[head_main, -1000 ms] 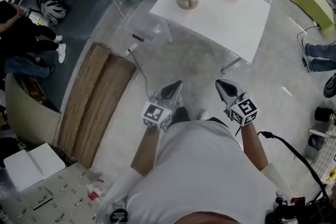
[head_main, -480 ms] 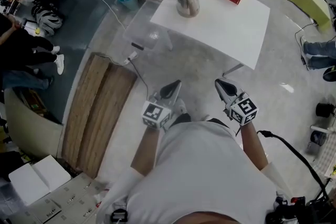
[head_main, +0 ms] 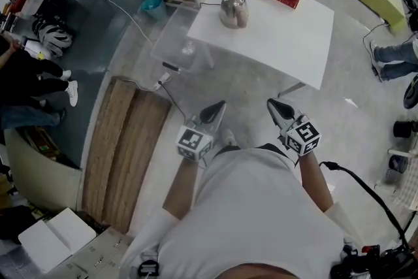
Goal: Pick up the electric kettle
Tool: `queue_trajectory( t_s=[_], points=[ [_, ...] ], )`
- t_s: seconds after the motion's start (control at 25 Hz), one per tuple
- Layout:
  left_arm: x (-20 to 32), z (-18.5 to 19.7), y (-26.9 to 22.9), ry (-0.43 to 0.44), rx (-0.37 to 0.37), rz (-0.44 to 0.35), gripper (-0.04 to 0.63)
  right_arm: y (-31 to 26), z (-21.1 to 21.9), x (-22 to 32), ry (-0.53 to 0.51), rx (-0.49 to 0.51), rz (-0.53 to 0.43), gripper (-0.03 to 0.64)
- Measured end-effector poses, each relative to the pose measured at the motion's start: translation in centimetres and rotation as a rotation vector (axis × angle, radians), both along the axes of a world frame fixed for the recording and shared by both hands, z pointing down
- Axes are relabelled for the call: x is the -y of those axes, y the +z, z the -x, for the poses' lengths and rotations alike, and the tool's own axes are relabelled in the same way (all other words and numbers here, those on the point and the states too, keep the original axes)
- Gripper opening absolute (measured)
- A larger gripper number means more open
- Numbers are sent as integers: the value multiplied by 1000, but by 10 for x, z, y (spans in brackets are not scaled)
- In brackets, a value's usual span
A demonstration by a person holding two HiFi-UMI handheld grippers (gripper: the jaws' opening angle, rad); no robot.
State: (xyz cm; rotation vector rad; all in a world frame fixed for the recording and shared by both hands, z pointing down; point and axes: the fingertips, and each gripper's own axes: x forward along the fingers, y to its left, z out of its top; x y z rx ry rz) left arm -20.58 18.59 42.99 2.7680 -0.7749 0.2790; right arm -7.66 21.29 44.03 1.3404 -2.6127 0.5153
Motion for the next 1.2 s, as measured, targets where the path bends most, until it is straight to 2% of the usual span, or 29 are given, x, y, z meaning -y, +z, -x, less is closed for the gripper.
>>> queue_trajectory(
  t_s=[0.76,1.2],
  points=[
    [41,50,11,38,4,24,2,12,51,39,22,-18,23,4],
    [51,49,19,21,5,51,2,18,54,52,-3,-10,51,5]
  ],
)
